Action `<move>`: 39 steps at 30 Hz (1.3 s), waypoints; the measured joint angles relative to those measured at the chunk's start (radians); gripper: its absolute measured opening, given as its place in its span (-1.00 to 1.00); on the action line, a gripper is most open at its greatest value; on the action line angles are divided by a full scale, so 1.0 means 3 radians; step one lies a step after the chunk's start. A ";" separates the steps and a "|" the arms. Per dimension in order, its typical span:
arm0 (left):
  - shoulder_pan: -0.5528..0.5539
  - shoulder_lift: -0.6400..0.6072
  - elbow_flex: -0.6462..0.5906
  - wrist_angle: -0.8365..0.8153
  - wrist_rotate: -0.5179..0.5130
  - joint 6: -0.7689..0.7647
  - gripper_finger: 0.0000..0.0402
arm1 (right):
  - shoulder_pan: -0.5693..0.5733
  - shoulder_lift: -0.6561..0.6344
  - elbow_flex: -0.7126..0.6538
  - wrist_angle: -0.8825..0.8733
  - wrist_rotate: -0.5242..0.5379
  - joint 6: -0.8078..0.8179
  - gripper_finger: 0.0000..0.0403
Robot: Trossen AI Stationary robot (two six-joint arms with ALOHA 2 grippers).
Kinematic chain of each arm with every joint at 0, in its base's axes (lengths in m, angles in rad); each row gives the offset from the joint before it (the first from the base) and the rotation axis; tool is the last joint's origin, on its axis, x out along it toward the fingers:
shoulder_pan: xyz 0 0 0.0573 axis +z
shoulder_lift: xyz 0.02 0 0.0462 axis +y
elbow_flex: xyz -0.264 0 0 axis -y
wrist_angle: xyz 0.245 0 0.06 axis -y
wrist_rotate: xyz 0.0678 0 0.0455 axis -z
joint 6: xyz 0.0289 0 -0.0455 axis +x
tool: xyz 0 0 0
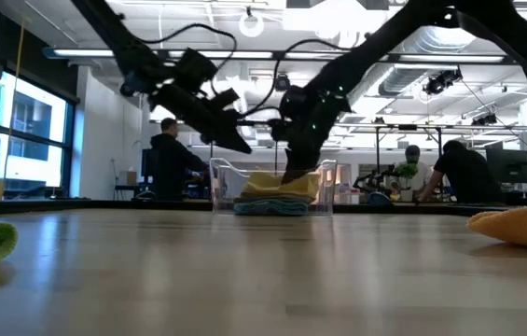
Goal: Fold microfiber towels
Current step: Put the yellow towel into the transparent bin
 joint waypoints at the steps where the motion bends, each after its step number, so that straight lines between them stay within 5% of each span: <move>1: 0.0014 0.0098 0.0122 -0.0072 -0.0001 0.0031 -1.00 | -0.0002 -0.0012 -0.0062 0.0085 -0.0007 0.0024 -1.00; 15: 0.0092 0.0982 0.1209 -0.0596 -0.0067 0.0453 -1.00 | 0.0023 -0.0078 -0.0236 0.0369 -0.0032 0.0096 -1.00; 39: 0.0238 0.0987 0.1283 -0.0791 -0.0344 0.0667 -1.00 | 0.0065 -0.0286 -0.0232 0.0319 -0.0051 0.0031 -1.00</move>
